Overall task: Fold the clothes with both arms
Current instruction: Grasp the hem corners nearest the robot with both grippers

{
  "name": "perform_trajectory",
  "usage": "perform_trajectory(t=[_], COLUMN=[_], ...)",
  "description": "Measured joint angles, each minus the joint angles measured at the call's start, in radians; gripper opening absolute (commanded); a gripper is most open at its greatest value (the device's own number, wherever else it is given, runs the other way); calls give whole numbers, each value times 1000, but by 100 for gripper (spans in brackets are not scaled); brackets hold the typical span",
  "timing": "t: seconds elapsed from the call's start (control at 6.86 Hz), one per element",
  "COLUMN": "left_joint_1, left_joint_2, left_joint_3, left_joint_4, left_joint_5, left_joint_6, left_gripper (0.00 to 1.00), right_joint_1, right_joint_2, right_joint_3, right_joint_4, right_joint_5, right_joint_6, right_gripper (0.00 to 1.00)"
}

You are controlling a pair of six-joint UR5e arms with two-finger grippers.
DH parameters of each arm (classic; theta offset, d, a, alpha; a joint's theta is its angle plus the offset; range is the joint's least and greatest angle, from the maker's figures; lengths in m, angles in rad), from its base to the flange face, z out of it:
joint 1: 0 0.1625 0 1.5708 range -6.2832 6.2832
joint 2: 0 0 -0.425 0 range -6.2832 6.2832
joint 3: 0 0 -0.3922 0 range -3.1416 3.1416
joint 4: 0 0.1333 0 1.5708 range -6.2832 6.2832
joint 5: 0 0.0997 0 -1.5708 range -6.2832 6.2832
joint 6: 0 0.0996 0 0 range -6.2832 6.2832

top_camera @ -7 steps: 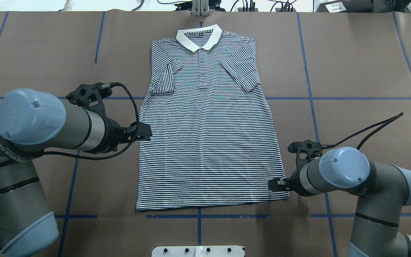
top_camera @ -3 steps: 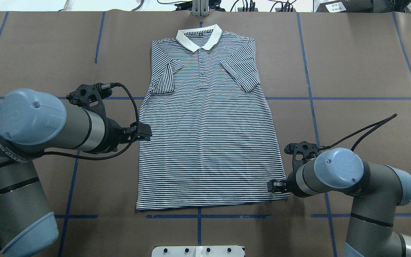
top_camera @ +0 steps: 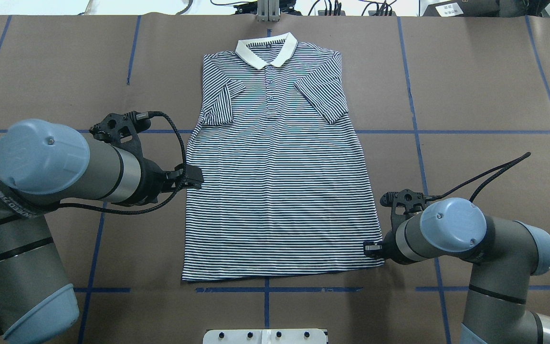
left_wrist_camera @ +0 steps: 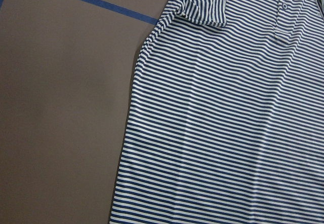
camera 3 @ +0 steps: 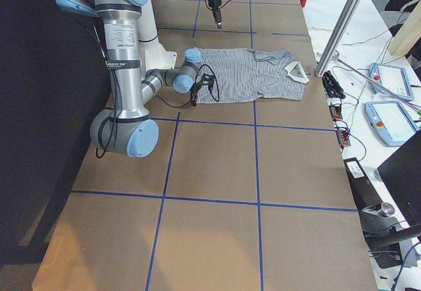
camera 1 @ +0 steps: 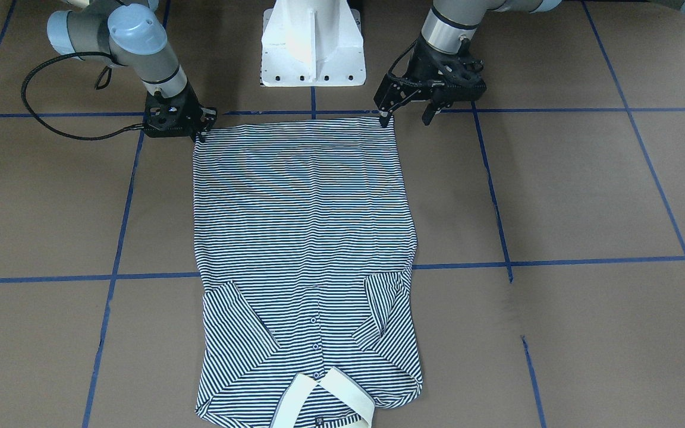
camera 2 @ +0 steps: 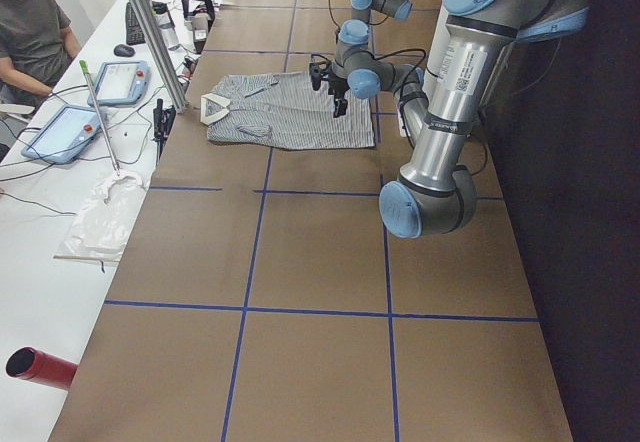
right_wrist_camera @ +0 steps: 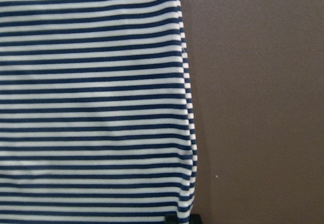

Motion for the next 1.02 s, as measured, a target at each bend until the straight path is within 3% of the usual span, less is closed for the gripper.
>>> perform_trajectory(t=[0.44, 1.02], left_joint_1=[29, 309], left_joint_2=[7, 35], left_joint_3=[7, 12], left_joint_4=[-3, 45], left_joint_5=[0, 130], left_joint_6=[-42, -409], left_gripper=[100, 97], right_joint_1=[7, 24], right_joint_2=[-1, -2], right_joint_3=[26, 87], right_joint_4=[4, 9], right_joint_5=[6, 28], right_joint_6=[1, 0], right_gripper=[0, 0])
